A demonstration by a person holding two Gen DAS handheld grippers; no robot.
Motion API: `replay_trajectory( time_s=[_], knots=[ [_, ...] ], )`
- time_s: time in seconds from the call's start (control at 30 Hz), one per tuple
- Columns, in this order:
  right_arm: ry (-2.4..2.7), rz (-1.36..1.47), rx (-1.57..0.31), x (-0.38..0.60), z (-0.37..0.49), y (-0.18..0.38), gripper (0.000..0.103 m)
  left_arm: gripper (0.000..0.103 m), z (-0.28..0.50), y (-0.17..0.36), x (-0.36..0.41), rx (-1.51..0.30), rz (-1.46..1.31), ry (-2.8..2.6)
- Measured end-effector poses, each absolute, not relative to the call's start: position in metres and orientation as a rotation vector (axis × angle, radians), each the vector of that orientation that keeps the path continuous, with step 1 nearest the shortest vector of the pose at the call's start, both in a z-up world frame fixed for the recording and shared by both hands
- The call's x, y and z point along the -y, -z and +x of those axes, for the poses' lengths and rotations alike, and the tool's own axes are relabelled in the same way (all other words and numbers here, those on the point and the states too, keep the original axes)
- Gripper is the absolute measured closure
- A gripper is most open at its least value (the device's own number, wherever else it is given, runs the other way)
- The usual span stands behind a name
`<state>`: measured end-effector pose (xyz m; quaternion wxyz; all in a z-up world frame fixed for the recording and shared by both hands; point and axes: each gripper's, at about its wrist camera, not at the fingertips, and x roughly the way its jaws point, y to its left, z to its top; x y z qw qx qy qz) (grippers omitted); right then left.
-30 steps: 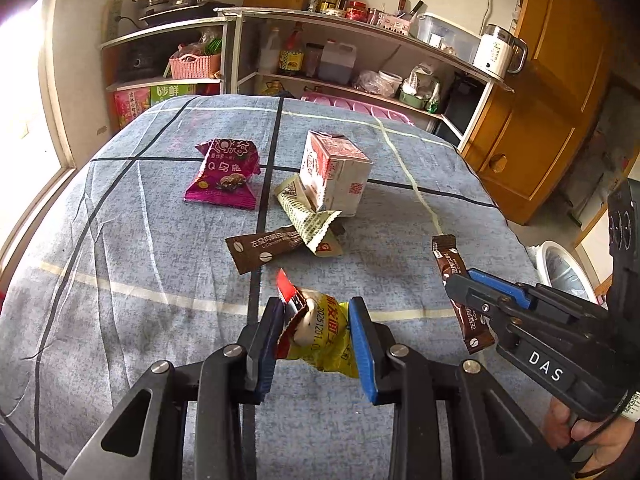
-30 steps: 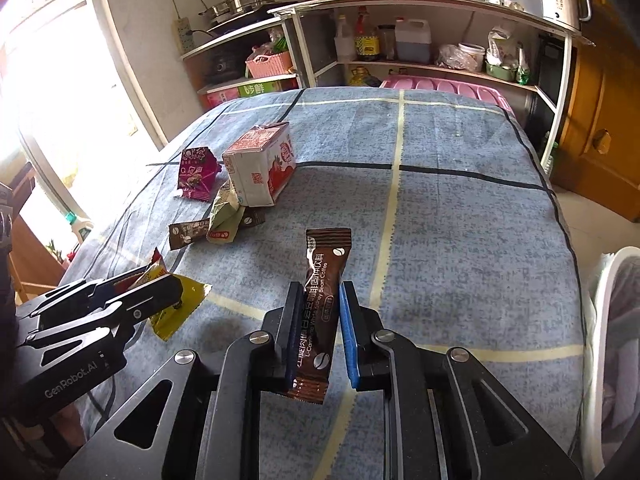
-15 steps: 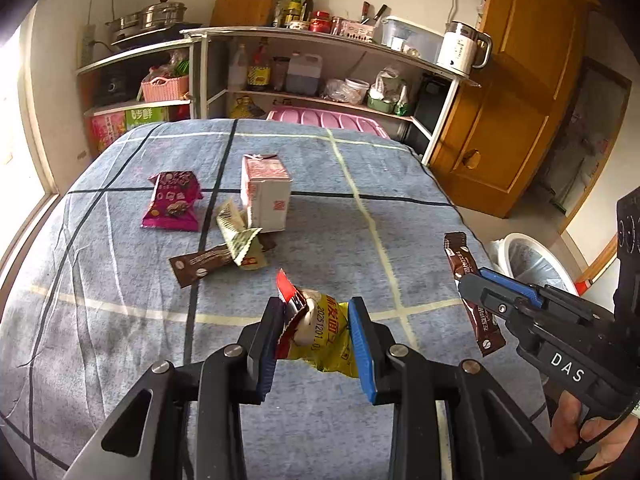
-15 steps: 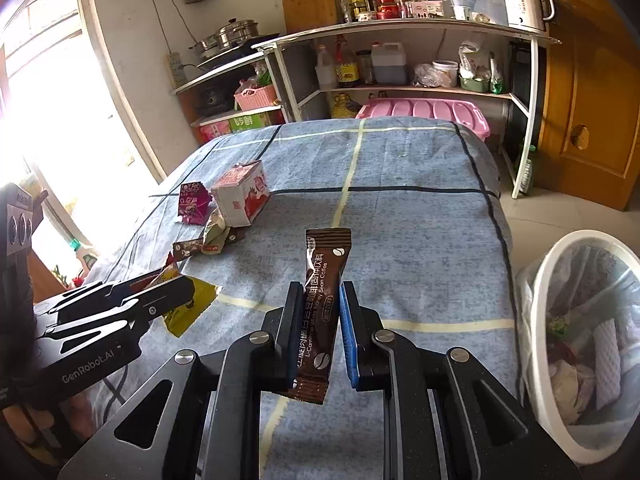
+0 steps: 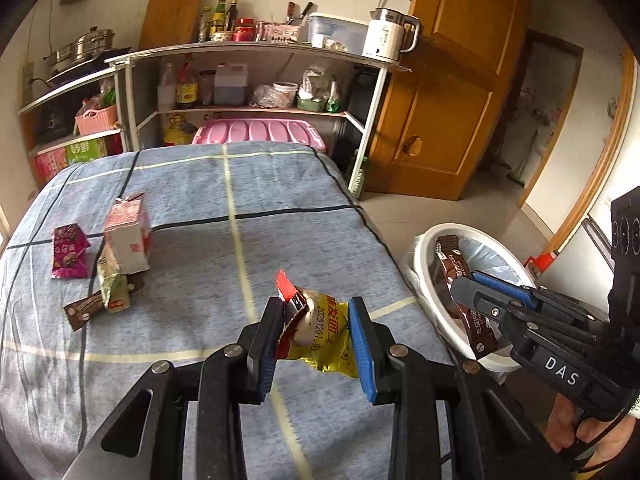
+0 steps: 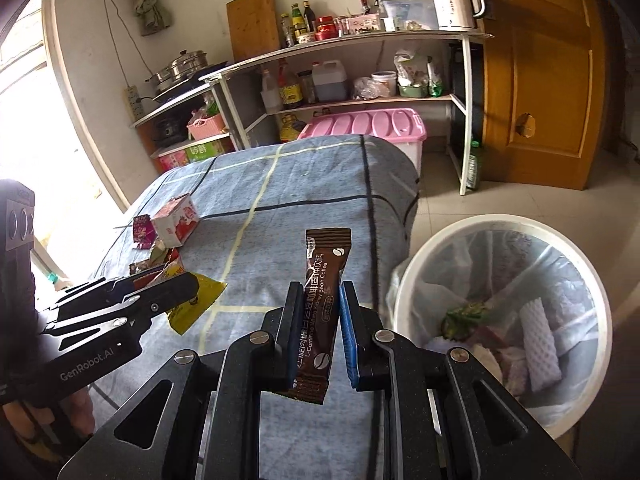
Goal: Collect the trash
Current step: 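Carry the yellow wrapper and chocolate wrapper over the bin while both tools open to drop them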
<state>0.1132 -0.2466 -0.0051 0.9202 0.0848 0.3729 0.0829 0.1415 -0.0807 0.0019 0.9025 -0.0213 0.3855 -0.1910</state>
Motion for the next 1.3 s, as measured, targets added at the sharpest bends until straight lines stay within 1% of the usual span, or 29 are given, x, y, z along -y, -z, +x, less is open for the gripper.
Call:
replay_trajectory(
  time_s=[0.27, 0.6, 0.8, 1.0, 1.13, 1.23, 1.27, 1.3],
  knots=[
    [-0.061, 0.213, -0.766, 0.308, 0.101, 0.005, 0.084, 0.069, 0.149, -0.003, 0.152, -0.807, -0.007, 0.52],
    [0.048, 0.252, -0.821, 0.373, 0.094, 0.025, 0.084, 0.069, 0.16, 0.018, 0.227, -0.881, 0.04, 0.622],
    [0.071, 0.265, -0.867, 0.395, 0.096, 0.04, 0.084, 0.069, 0.162, 0.034, 0.25, -0.913, 0.068, 0.637],
    [0.094, 0.256, -0.891, 0.405, 0.099, 0.049, 0.084, 0.069, 0.166, 0.039, 0.264, -0.921, 0.08, 0.643],
    [0.098, 0.258, -0.892, 0.406, 0.097, 0.051, 0.083, 0.068, 0.167, 0.041, 0.266, -0.927, 0.083, 0.639],
    [0.111, 0.25, -0.896, 0.406, 0.097, 0.052, 0.082, 0.058, 0.166, 0.04, 0.264, -0.921, 0.082, 0.631],
    [0.111, 0.254, -0.894, 0.405, 0.098, 0.051, 0.082, 0.057, 0.165, 0.039, 0.262, -0.92, 0.078, 0.632],
    [0.109, 0.258, -0.892, 0.405, 0.097, 0.051, 0.079, 0.057, 0.164, 0.038, 0.261, -0.918, 0.074, 0.633]
  ],
)
